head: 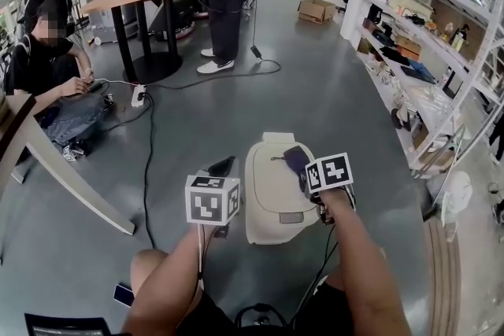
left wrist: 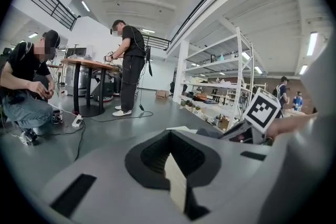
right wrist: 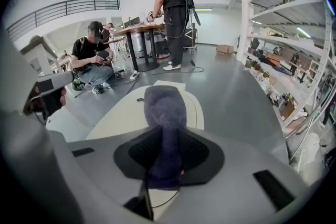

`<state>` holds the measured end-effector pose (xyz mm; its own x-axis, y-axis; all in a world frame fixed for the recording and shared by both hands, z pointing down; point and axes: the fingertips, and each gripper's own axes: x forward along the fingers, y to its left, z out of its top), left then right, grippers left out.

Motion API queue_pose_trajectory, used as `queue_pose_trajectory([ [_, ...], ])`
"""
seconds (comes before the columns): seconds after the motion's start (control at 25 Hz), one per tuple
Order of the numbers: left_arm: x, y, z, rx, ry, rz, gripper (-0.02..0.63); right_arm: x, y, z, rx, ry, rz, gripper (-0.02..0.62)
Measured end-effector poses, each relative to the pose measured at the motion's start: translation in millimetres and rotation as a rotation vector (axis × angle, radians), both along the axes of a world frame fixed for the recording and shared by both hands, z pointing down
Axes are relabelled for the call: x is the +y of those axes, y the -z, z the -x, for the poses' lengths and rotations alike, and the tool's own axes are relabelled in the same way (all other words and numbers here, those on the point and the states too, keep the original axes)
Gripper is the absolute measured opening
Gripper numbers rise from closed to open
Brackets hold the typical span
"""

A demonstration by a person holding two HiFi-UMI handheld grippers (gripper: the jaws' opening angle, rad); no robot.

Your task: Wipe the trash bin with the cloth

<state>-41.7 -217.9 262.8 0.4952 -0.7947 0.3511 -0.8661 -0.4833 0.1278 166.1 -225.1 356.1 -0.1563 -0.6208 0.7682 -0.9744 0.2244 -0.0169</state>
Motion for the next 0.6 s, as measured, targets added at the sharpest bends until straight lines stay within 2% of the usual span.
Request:
queue_pose_trajectory([
  [0.32,9.7,-9.8,-6.7,-0.018,-0.026,0.016,0.0,1.1,-4.0,-17.5,-0.049,-0.056,-0.005,0.092],
  [0.6,12.7,-6.3,-7.2,-0.026,-0.025,0.006,0.0,3.1,-6.1,-32.5,0.022,-0.075,-0.015,0.091],
])
